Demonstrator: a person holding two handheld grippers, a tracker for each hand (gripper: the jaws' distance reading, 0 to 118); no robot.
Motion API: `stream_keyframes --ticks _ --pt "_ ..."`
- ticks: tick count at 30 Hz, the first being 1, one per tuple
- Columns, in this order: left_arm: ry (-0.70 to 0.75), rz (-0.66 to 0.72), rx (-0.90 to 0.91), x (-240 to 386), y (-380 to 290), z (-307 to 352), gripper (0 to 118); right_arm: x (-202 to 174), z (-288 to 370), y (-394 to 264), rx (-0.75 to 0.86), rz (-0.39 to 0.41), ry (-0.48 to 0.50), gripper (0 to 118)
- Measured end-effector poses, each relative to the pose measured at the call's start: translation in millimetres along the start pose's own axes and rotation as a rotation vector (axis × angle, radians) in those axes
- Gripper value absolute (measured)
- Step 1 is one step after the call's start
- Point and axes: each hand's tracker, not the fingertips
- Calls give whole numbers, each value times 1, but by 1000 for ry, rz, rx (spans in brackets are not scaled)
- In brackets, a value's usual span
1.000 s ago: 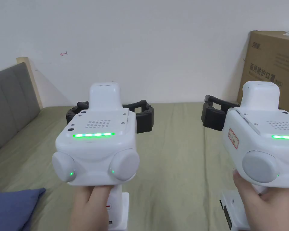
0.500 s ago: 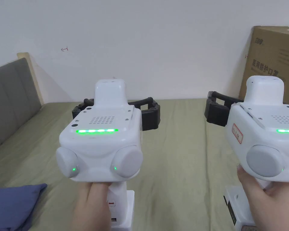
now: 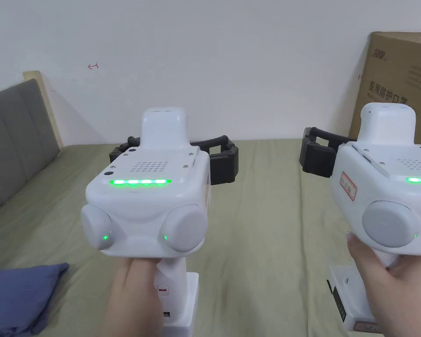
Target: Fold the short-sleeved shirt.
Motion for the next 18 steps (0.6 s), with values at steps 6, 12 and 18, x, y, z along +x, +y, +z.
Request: stream_keyframes --ticks 6,12,18 --pt "11 -2 18 -3 3 2 113 -2 -1 1 2 1 0 98" --pt "8 20 9 -5 0 1 113 -6 -1 -1 1 12 7 98" --pt "30 2 2 -5 -3 4 113 -11 6 0 -1 0 21 98"
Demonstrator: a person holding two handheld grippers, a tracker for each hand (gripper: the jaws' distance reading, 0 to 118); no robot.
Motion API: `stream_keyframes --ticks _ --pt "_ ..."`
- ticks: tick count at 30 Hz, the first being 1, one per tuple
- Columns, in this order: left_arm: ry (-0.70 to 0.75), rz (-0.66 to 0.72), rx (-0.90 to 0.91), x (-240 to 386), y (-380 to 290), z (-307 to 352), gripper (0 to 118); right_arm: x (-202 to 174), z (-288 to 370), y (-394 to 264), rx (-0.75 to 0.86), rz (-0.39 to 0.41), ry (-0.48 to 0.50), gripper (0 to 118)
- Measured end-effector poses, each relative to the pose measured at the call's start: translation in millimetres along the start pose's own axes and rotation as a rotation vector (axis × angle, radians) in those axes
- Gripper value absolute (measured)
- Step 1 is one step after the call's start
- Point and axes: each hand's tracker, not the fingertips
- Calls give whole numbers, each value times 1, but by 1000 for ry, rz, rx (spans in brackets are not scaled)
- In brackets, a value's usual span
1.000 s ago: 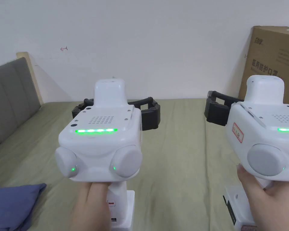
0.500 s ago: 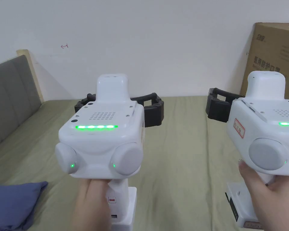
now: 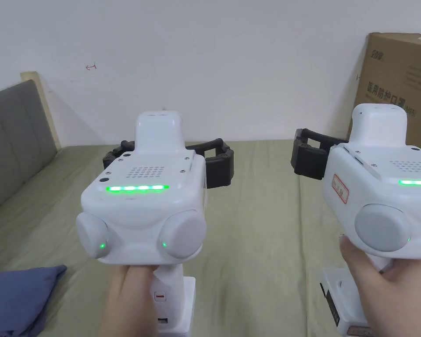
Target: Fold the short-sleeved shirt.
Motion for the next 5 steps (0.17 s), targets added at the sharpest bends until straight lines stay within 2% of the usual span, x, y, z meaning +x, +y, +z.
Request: stream_keyframes --ticks 5 --pt "-5 19 -4 -1 -2 0 113 -4 5 4 9 6 4 98"
